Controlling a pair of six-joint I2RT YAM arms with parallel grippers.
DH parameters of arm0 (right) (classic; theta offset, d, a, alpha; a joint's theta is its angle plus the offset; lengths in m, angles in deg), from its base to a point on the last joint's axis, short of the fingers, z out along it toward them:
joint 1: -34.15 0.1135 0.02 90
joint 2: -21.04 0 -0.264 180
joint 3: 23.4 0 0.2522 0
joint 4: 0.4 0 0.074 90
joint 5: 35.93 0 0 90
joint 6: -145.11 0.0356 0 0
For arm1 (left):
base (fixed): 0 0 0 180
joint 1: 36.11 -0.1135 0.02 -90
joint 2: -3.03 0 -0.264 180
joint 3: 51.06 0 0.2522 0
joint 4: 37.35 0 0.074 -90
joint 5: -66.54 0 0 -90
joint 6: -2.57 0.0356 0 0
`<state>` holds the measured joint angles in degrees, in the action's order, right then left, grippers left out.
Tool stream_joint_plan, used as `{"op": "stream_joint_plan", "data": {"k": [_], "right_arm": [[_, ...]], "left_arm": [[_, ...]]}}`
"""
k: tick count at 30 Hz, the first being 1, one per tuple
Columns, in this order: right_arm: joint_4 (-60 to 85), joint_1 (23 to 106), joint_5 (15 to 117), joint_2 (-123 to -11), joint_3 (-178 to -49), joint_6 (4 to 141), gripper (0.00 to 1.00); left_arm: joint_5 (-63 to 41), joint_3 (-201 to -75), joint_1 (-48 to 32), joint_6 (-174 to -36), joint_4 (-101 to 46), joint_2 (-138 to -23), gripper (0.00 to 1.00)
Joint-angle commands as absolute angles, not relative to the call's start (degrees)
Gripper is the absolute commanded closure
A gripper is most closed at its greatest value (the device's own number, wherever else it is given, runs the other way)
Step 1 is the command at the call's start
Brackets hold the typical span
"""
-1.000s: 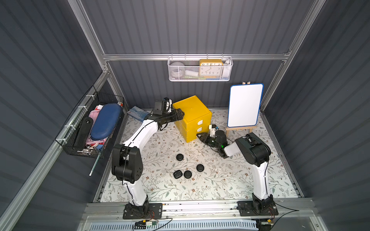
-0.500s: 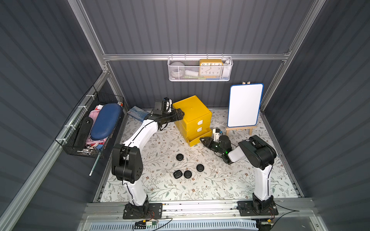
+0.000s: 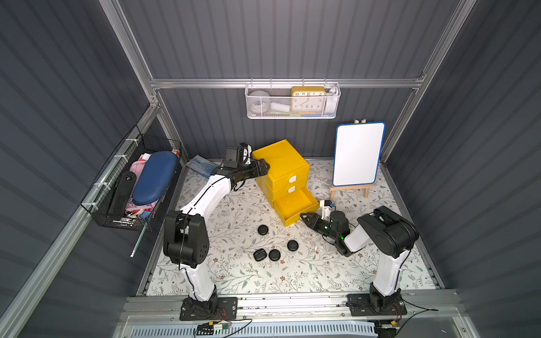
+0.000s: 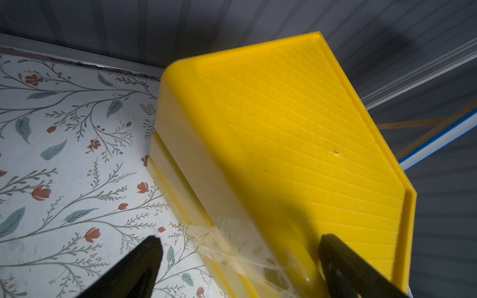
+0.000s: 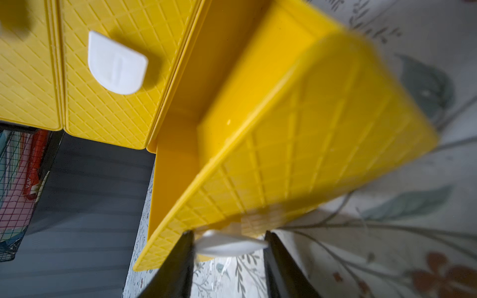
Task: Put the bluetooth earphones in the drawer according to color
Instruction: Open the drawer in the storage box.
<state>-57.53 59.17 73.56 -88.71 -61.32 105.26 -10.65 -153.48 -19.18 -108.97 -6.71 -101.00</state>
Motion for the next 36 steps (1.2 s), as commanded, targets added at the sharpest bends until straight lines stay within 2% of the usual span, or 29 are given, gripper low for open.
{"op": "stream_joint_plan", "data": {"k": [1, 9, 17, 20, 24, 26, 33, 36], "right_arm": [[-55.96, 59.1, 70.44, -88.58, -58.25, 104.14, 0.62], [-56.26, 59.05, 69.63, -86.36, -54.21, 103.7, 0.62], [-52.27, 59.11, 71.67, -82.02, -54.78, 103.98, 0.37], [-44.88, 59.1, 72.99, -76.91, -55.58, 102.7, 0.24], [-32.19, 59.18, 73.37, -68.08, -56.34, 100.1, 0.12], [-24.49, 59.28, 73.35, -63.07, -57.12, 98.06, 0.01], [5.01, 59.95, 69.21, -43.85, -62.11, 90.67, 0.01], [16.02, 59.91, 63.95, -37.05, -64.1, 89.31, 0.01]], "left_arm": [[-12.13, -151.91, -19.06, -107.44, -1.88, -102.87, 0.01], [-12.32, -151.08, -19.06, -107.62, -2.15, -101.38, 0.01], [-12.92, -150.7, -19.05, -108.35, -2.15, -96.45, 0.01], [-13.08, -149.46, -18.98, -108.77, -1.95, -92.87, 0.01], [-12.5, -146.89, -18.97, -109.41, -2.29, -87.69, 0.01], [-12.45, -145.14, -18.97, -109.73, -2.58, -84.98, 0.01], [-13.26, -136.82, -18.97, -110.46, -2.67, -75.56, 0.01], [-13.76, -132.11, -18.97, -111.11, -2.51, -71.44, 0.01]]}}
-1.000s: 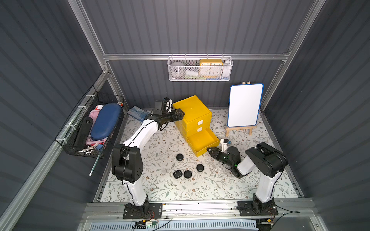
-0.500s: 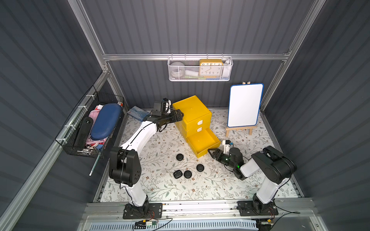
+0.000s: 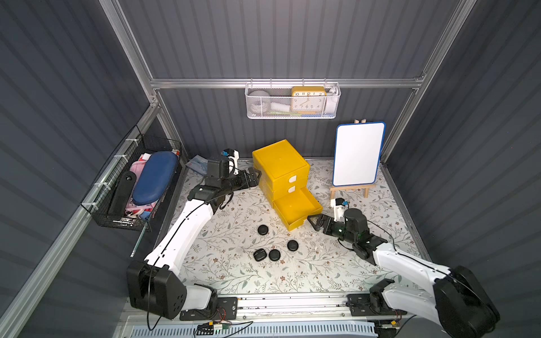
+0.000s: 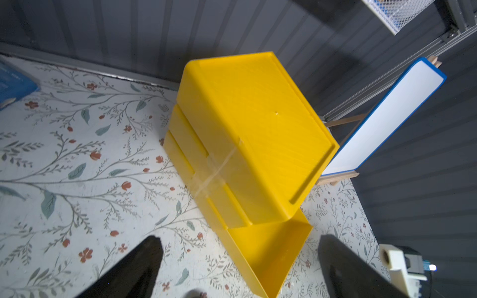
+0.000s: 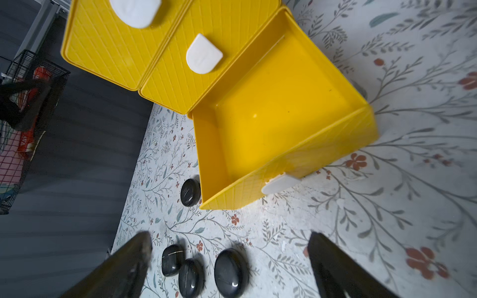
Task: Put the bluetooth earphones in the drawer according to color
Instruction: Open the drawer in the storage box, then pick up the Bluetooth earphone from the center of the board.
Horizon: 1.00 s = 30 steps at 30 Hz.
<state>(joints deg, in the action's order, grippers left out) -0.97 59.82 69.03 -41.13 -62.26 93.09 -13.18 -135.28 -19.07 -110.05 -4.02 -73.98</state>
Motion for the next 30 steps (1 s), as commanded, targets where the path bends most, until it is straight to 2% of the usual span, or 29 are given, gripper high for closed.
{"op": "stream_joint_plan", "data": {"k": [1, 5, 14, 23, 30], "right_arm": [[19.18, 59.94, 62.12, -34.77, -64.5, 89.35, 0.01], [26.64, 59.85, 53.87, -28.51, -64.41, 92.31, 0.01], [31.73, 59.75, 54.41, -22.94, -63.02, 93.36, 0.01], [22.33, 59.89, 71.04, -23.05, -58.17, 88.29, 0.01], [23.14, 63.32, 69.98, -27.93, -60.05, 86.93, 0.05]], "left_arm": [[-13.94, -130.53, -18.97, -111.39, -2.41, -70.18, 0.01], [-13.6, -124.94, -18.97, -113.02, -2.15, -66.23, 0.01], [-10.65, -113.25, -19.0, -115.63, -3.37, -62.03, 0.01], [-9.32, -104.41, -14.98, -119.55, -5.75, -59.71, 0.01], [-12.28, -99.73, -10.11, -122.04, -9.53, -63.28, 0.01]]}}
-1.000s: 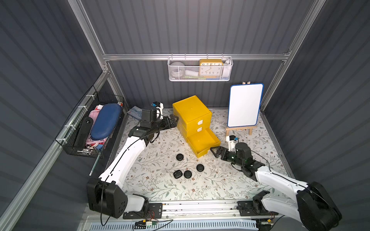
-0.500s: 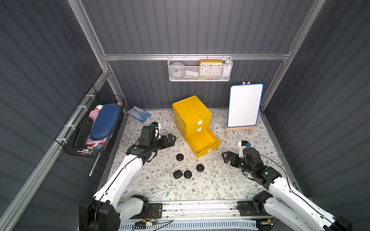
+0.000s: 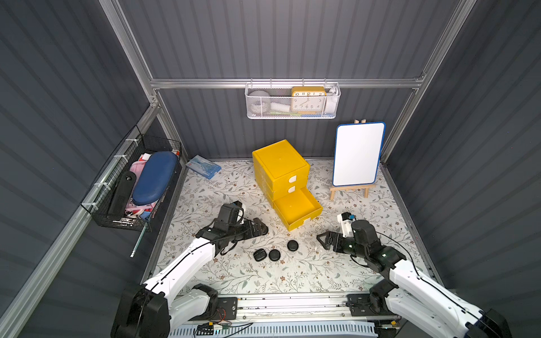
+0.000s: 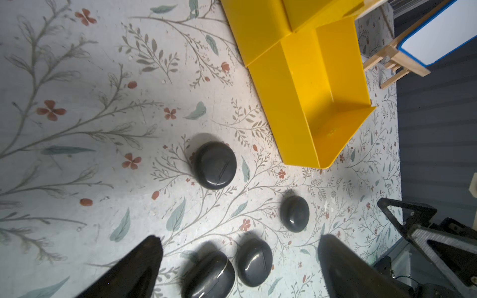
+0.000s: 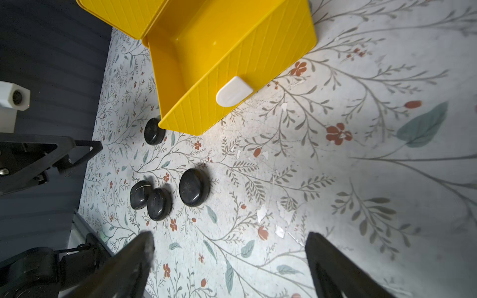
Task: Put the bluetooth earphones in the drawer according to color
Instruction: Pick up the Bluetooth earphone from the center of the board.
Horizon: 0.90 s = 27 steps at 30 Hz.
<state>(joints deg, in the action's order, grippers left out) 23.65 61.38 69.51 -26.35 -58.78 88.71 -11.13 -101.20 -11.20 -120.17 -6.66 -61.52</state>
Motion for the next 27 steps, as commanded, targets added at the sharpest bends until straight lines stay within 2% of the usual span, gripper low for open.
{"op": "stream_joint_plan", "data": {"k": [1, 5, 14, 27], "right_arm": [[23.44, 64.76, 68.93, -28.81, -60.5, 86.56, 0.05], [26.01, 71.79, 60.35, -33.69, -63.73, 84.49, 0.07], [28.59, 82.03, 51.44, -47.47, -71.94, 81.72, 0.09], [28.38, 88.16, 49.97, -65.0, -82.43, 80.2, 0.21]], "left_arm": [[-12.25, -99.47, -9.87, -122.02, -10.2, -64.13, 0.01], [-13.33, -98.84, -9.33, -121.81, -11.54, -67.46, 0.01], [-16.79, -98.04, -9.24, -121.17, -11.92, -69.7, 0.01], [-18.21, -97.74, -9.22, -121.15, -13.02, -71.94, 0.01]]}}
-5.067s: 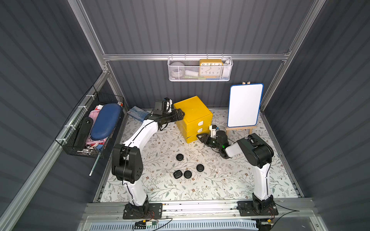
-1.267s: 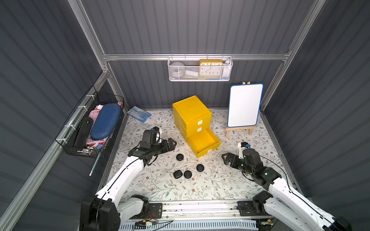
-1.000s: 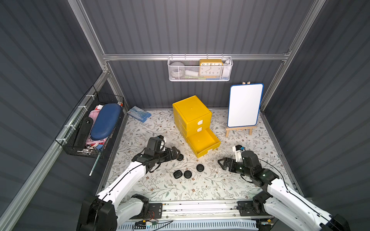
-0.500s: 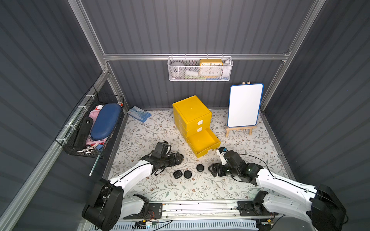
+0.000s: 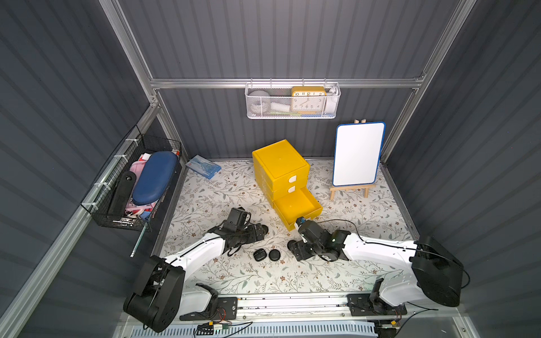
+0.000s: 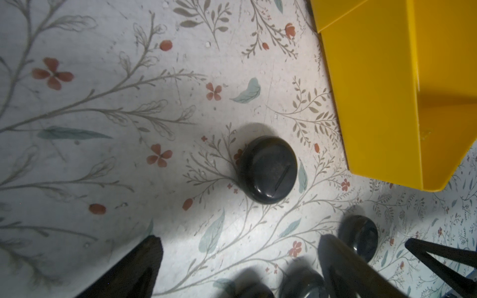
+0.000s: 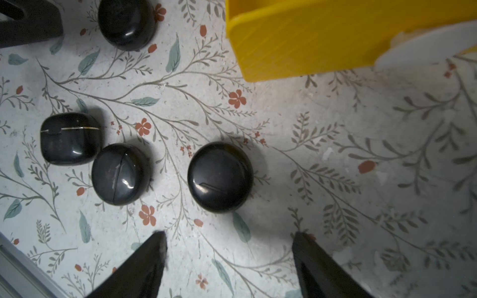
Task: Put the bluetooth earphones in the drawer according to color
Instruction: Pick up the Bluetooth earphone from the center of the board.
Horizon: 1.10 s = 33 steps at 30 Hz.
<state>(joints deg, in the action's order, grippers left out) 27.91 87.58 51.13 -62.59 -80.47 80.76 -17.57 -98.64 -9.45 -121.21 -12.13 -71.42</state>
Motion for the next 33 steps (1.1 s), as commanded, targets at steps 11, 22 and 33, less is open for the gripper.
{"op": "stream_joint_plan", "data": {"k": [11, 22, 33], "right_arm": [[28.65, 88.51, 50.07, -73.65, -87.41, 81.65, 0.32], [31.25, 88.62, 49.06, -77.27, -90.55, 82.35, 0.39], [33.63, 88.79, 48.03, -72.24, -90.35, 82.3, 0.52]], "left_arm": [[-18.56, -97.6, -9.22, -121.46, -13.48, -72.28, 0.01], [-18.47, -97.64, -9.21, -121.1, -13.49, -72.2, 0.01], [-18.56, -97.94, -9.27, -121.1, -13.07, -71.5, 0.01]]}}
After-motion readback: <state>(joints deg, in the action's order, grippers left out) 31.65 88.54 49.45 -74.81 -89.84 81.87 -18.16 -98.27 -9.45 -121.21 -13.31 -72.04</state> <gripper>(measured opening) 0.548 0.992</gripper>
